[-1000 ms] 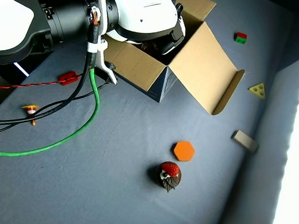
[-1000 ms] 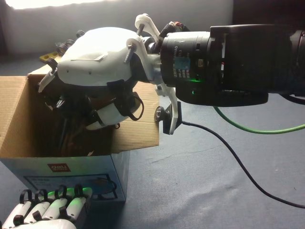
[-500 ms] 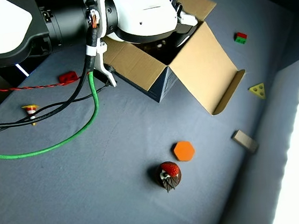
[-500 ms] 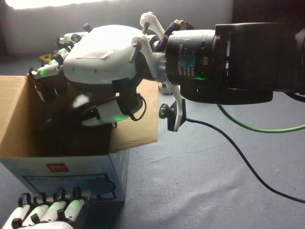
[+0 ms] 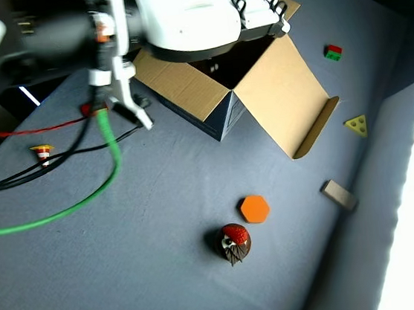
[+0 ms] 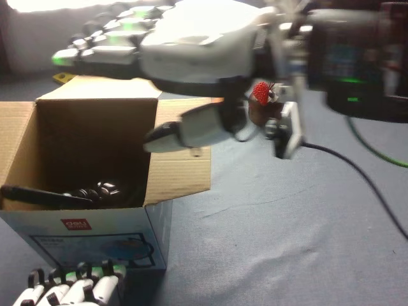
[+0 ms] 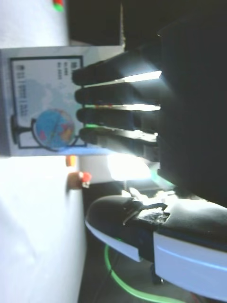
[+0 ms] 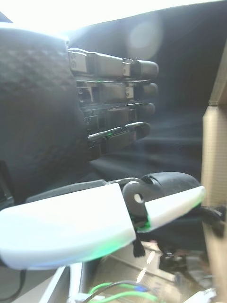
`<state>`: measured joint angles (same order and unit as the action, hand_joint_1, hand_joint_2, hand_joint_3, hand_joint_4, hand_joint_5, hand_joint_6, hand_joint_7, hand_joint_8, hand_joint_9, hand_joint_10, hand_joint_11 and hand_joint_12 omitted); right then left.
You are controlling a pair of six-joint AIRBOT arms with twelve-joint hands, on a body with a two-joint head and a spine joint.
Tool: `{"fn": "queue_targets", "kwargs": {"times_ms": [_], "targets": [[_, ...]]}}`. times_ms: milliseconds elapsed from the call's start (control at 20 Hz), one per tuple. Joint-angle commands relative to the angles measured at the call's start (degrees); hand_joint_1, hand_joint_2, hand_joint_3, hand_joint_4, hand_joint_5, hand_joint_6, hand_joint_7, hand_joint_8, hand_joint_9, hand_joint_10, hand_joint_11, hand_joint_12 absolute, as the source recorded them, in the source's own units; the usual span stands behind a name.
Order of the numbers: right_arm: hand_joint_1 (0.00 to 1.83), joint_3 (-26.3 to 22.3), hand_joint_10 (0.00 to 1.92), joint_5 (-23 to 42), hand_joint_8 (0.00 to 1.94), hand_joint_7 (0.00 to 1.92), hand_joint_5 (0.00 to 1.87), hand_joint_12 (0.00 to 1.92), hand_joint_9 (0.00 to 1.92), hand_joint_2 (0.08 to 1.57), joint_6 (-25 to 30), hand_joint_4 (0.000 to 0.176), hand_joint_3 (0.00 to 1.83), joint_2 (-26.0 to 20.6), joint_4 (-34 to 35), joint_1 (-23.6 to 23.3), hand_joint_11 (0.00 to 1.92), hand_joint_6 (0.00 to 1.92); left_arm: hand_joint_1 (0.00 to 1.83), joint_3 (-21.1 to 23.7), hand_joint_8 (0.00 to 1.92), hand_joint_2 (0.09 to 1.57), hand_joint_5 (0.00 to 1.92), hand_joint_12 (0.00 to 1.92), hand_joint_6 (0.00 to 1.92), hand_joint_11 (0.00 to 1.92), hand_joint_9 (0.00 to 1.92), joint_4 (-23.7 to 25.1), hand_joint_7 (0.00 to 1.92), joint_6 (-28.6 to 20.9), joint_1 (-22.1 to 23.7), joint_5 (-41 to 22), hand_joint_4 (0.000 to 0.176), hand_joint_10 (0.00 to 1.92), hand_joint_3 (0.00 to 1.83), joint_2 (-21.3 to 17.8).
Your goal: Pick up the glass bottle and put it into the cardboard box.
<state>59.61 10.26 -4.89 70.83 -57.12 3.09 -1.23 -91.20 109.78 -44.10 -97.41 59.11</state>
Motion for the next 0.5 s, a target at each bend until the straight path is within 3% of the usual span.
{"fn": "queue_targets", "kwargs": {"times_ms": [0, 150, 350, 450], "targets": [[0.8, -1.74, 0.28, 2.55, 0.02, 0.04, 0.02, 0.34, 0.0, 1.2, 1.17, 0.0, 0.0, -1.81, 1.02, -1.2, 0.0, 0.05, 0.2, 0.23, 0.0, 1.33, 0.12, 0.35, 0.0, 0.0, 0.1, 3.76, 0.13, 0.27, 1.6, -3.65, 0.0, 0.0, 0.0, -0.25], [0.8, -7.77, 0.35, -3.51, 0.01, 0.07, 0.02, 0.46, 0.0, 1.19, 2.42, 0.0, 0.0, -8.28, 4.93, -1.27, 0.0, 0.07, 0.2, 1.2, 0.0, 1.33, 0.13, 0.39, 0.0, 0.0, 0.11, -1.25, 0.13, 3.77, 8.09, -3.66, 0.0, 0.0, 0.0, -1.33], [0.8, -18.48, 0.39, -20.51, 0.01, 0.1, 0.04, 0.58, 0.0, 1.21, 6.45, 0.0, 0.0, -17.44, 7.74, -1.35, 0.0, 0.13, 0.2, 2.18, 0.0, 1.33, 0.13, 0.4, 0.0, 0.0, 0.11, -8.26, 0.13, 9.67, 19.38, -3.66, 0.0, 0.0, 0.0, -3.15], [0.65, -22.61, 0.66, -28.02, 0.04, 0.23, 0.04, 0.89, 0.0, 1.2, 10.87, 0.0, 0.0, -20.57, 7.72, -2.1, 0.0, 0.31, 0.2, 2.11, 0.0, 1.33, 0.14, 0.4, 0.01, 0.0, 0.12, -13.33, 0.14, 14.26, 26.71, -3.67, 0.0, 0.01, 0.0, -3.31]]}}
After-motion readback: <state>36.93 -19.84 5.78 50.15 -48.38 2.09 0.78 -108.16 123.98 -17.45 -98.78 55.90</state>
